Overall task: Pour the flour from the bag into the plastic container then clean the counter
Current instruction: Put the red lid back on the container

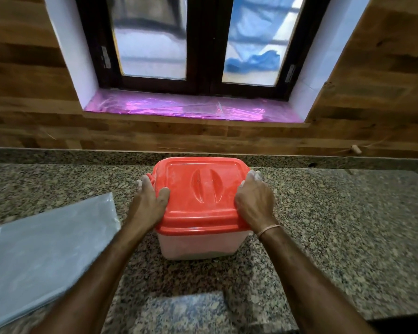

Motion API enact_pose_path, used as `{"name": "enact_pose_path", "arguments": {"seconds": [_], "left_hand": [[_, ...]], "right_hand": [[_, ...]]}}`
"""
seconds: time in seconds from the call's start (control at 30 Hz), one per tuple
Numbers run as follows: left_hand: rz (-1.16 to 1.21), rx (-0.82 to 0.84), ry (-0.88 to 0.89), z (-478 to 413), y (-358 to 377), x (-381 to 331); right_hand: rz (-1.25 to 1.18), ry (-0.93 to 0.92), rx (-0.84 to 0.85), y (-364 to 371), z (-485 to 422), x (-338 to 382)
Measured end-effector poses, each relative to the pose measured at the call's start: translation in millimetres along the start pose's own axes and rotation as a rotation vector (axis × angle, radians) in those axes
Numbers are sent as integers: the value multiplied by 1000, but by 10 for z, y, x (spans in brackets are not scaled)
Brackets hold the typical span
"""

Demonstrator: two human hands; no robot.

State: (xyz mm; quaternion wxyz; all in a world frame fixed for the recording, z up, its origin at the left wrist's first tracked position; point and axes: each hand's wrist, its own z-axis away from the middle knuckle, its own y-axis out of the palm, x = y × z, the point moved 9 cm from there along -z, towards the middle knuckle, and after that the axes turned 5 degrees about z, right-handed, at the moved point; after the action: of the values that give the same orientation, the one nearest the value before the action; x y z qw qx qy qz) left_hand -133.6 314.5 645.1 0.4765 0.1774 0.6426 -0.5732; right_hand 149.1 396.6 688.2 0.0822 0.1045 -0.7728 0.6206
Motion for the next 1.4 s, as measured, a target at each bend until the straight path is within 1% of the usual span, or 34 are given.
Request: {"name": "enact_pose_path", "arguments": {"seconds": [0.07,0.1,0.17,0.2,0.23,0.3,0.37,0.57,0.7,0.8,0.9,1.03,1.2,1.3,1.4], "left_hand": [[-18,0,0,42,18,-23],[6,-2,2,78,28,-16],[136,-59,-50,168,31,72],[184,-115,-97,195,7,120],[200,-167,-140,181,-11,168],[205,-223,-183,72,-5,180],[226,-243,-189,-134,0,107],[213,-287,-138,-950,51,-258],[186,-287,-102,-1500,159,-509],[156,-298,-121,-1855,193,-550],[157,-293,-127,-2072,207,-486],[162,-292,-118,-2097,223,-426],[58,-326,-156,-1943,226,-497],[112,-285,-146,-1670,316,-479],[97,-215,-107,-1226,381,-242]], "right_hand": [[-66,-3,41,-7,-23,-76],[-162,37,88,21,-25,-192],[-500,199,242,194,24,-479],[-613,268,291,283,33,-568],[-641,303,298,344,16,-614],[-635,321,259,412,-89,-654],[-630,311,202,380,-290,-616],[-623,304,194,407,-1149,-443],[-613,300,205,524,-1693,-300],[-630,302,188,649,-1950,-226],[-596,305,168,761,-2076,-229],[-627,297,156,836,-2113,-261],[-617,296,162,733,-2067,-242],[-500,226,63,544,-1959,-198],[-380,65,-84,418,-1578,13]]}}
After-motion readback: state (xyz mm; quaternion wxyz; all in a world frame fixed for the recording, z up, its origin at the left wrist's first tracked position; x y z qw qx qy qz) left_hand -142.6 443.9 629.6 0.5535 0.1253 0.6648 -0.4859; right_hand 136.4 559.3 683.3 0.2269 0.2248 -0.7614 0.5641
